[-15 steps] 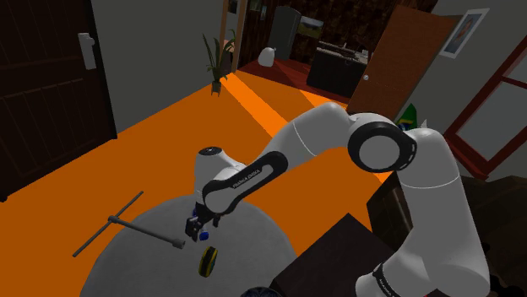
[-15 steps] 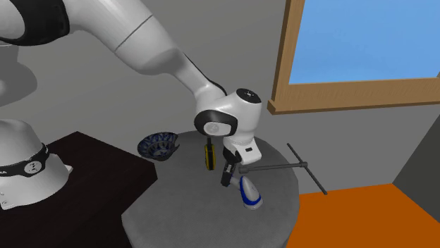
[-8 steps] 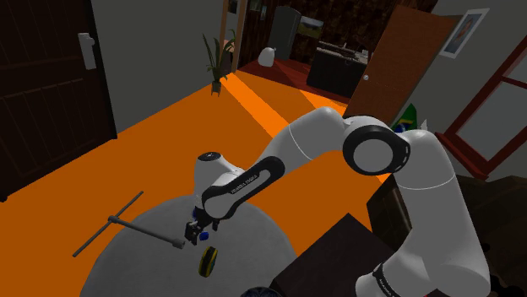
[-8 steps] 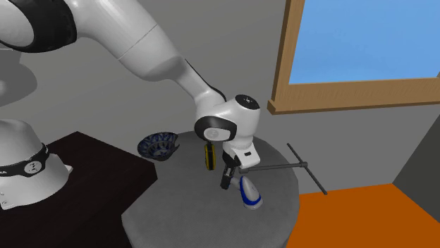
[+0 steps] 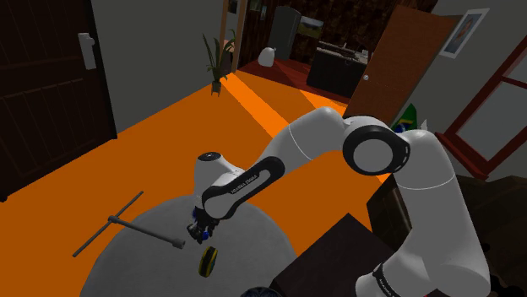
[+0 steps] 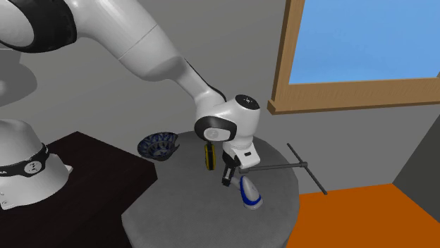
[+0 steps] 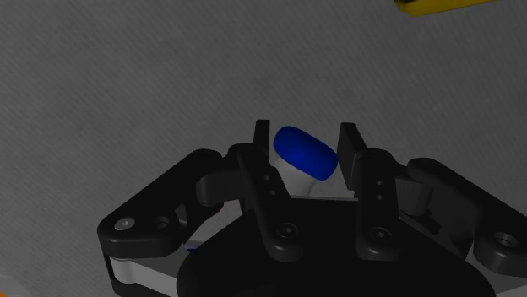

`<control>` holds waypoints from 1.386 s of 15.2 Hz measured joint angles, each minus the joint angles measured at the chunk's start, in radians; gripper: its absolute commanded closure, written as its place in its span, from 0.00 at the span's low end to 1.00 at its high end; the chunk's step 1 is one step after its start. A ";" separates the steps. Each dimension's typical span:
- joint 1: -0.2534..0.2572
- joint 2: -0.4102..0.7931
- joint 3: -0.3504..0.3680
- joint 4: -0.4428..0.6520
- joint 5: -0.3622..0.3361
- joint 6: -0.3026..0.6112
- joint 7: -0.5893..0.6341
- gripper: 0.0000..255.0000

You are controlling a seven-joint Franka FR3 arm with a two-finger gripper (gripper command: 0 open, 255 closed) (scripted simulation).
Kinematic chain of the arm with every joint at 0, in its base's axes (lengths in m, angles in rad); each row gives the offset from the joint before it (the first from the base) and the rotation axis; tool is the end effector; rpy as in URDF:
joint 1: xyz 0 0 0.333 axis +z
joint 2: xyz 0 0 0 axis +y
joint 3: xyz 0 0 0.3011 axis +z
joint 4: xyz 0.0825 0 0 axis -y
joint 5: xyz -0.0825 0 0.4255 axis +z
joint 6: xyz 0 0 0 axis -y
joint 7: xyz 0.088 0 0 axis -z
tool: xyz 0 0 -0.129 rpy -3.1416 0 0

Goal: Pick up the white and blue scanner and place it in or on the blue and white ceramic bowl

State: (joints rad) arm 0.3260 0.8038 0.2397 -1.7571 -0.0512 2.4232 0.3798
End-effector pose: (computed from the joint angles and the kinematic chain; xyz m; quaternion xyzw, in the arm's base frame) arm 0.5493 0.3513 0.0457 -0.9924 -0.0822 0.0836 0.0382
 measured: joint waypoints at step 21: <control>-0.023 -0.161 0.028 -0.044 0.026 -0.115 0.001 1.00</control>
State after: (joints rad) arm 0.3035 0.6429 0.2678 -1.8008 -0.0248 2.3078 0.3813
